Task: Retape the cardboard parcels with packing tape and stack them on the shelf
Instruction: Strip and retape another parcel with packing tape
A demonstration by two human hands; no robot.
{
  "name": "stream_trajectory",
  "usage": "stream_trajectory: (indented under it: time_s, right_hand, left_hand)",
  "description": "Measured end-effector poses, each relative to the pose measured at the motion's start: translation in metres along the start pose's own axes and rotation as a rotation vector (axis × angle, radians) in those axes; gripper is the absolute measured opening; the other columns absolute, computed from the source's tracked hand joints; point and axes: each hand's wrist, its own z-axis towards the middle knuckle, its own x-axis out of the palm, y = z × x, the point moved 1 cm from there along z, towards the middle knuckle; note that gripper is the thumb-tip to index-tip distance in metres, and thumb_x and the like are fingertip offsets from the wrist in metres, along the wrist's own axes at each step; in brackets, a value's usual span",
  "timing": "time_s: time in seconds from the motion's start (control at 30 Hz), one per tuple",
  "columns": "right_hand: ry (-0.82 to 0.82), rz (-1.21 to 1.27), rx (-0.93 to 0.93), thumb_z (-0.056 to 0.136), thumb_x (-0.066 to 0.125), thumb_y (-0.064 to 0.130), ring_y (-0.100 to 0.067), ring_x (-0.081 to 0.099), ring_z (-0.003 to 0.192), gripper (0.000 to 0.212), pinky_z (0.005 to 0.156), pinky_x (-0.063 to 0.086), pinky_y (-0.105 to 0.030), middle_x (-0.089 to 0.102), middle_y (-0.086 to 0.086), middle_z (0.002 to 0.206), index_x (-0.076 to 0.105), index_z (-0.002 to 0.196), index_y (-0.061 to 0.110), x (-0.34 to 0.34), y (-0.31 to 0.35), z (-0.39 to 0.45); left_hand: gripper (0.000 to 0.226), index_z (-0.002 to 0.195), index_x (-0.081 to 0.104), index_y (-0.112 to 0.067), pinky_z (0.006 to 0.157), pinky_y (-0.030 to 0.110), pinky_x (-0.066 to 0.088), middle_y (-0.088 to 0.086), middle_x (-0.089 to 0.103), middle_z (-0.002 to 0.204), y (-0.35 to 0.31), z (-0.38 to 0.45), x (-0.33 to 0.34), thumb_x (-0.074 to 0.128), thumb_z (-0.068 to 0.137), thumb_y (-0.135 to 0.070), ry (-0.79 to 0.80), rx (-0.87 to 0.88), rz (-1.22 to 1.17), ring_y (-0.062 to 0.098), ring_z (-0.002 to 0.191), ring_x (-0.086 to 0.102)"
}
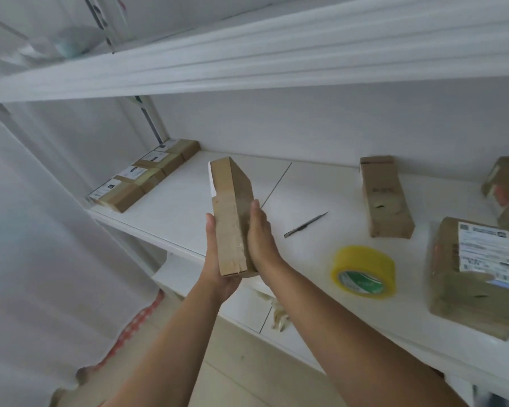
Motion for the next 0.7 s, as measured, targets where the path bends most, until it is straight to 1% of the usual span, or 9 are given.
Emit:
stream_trajectory:
  time_s: [0.1,0.17,0.23,0.3,0.37,0.43,0.53,0.63,0.7]
  right_hand:
    - [0.012,0.173,0.059,0.068,0.028,0.099,-0.015,0.055,0.124,0.089,0.11,0.039,-0.045,0.058,0.005,0.133,0.053,0.129,0.04,-0.013,-0.003,-0.006]
    - [0.05,0.281,0.062,0.082,0.035,0.087,-0.012,0.063,0.116,0.077,0.101,0.047,-0.033,0.066,0.001,0.125,0.061,0.125,0.029,-0.024,-0.003,-0.012]
    - [0.085,0.292,0.065,0.091,0.031,0.076,-0.012,0.065,0.113,0.066,0.101,0.047,-0.032,0.071,0.002,0.117,0.07,0.115,0.029,-0.035,-0.006,-0.014]
    - [0.048,0.249,0.089,0.078,0.034,0.087,-0.016,0.058,0.124,0.077,0.111,0.041,-0.041,0.066,0.0,0.128,0.07,0.117,0.032,-0.043,-0.007,-0.017]
    - [-0.023,0.204,0.1,0.07,0.032,0.095,-0.017,0.056,0.125,0.094,0.111,0.041,-0.045,0.06,-0.003,0.134,0.058,0.131,0.03,-0.048,-0.007,-0.019]
    - [-0.06,0.248,0.095,0.08,0.025,0.087,-0.018,0.06,0.118,0.084,0.106,0.046,-0.044,0.063,-0.002,0.129,0.05,0.136,0.029,-0.05,-0.003,-0.022]
    - [-0.084,0.197,0.058,0.083,0.024,0.087,-0.014,0.062,0.111,0.077,0.1,0.048,-0.042,0.065,0.005,0.121,0.052,0.13,0.032,-0.045,-0.003,-0.027]
    - [-0.17,0.151,0.05,0.089,0.023,0.08,-0.014,0.066,0.1,0.068,0.095,0.052,-0.04,0.07,0.004,0.111,0.061,0.117,0.03,-0.046,-0.004,-0.03]
    - [-0.138,0.183,0.075,0.093,0.022,0.077,-0.019,0.071,0.096,0.068,0.092,0.055,-0.043,0.075,0.001,0.1,0.071,0.103,0.03,-0.05,-0.003,-0.03]
  left_hand:
    - [0.082,0.123,0.07,-0.031,0.111,0.053,0.04,0.007,0.065,0.131,0.003,-0.002,0.01,0.023,0.082,-0.084,-0.01,0.044,0.17,0.025,0.124,0.06]
    - [0.081,0.132,0.06,-0.039,0.111,0.054,0.04,0.002,0.066,0.132,0.007,-0.002,0.015,0.025,0.08,-0.09,-0.017,0.047,0.311,0.023,0.124,0.061]
    - [0.072,0.131,0.056,-0.051,0.111,0.05,0.04,-0.01,0.065,0.131,0.01,0.0,0.019,0.025,0.079,-0.091,-0.03,0.078,0.445,0.015,0.125,0.059]
    - [0.059,0.129,0.054,-0.056,0.111,0.041,0.04,-0.018,0.061,0.133,0.012,0.0,0.022,0.026,0.086,-0.085,-0.103,0.138,0.548,0.005,0.125,0.056]
    - [0.05,0.143,0.041,-0.052,0.104,0.021,0.04,-0.026,0.054,0.132,0.007,-0.004,0.02,0.031,0.097,-0.069,-0.257,0.258,0.667,-0.01,0.115,0.052]
    - [0.055,0.148,0.029,-0.048,0.096,0.028,0.048,-0.015,0.049,0.12,0.002,-0.01,0.014,0.036,0.097,-0.065,-0.46,0.365,0.882,0.0,0.107,0.057]
    - [0.077,0.153,0.02,-0.033,0.095,0.045,0.048,0.001,0.044,0.133,0.004,-0.017,0.009,0.039,0.089,-0.072,-0.583,0.314,1.132,0.025,0.121,0.053]
    - [0.085,0.15,0.033,-0.025,0.094,0.04,0.046,0.0,0.049,0.133,-0.003,-0.026,0.001,0.051,0.083,-0.074,-0.597,0.294,1.169,0.019,0.121,0.053]
    - [0.065,0.132,0.057,-0.031,0.088,0.035,0.053,-0.008,0.065,0.115,-0.012,-0.031,-0.01,0.063,0.079,-0.07,-0.488,0.309,0.959,0.011,0.104,0.065]
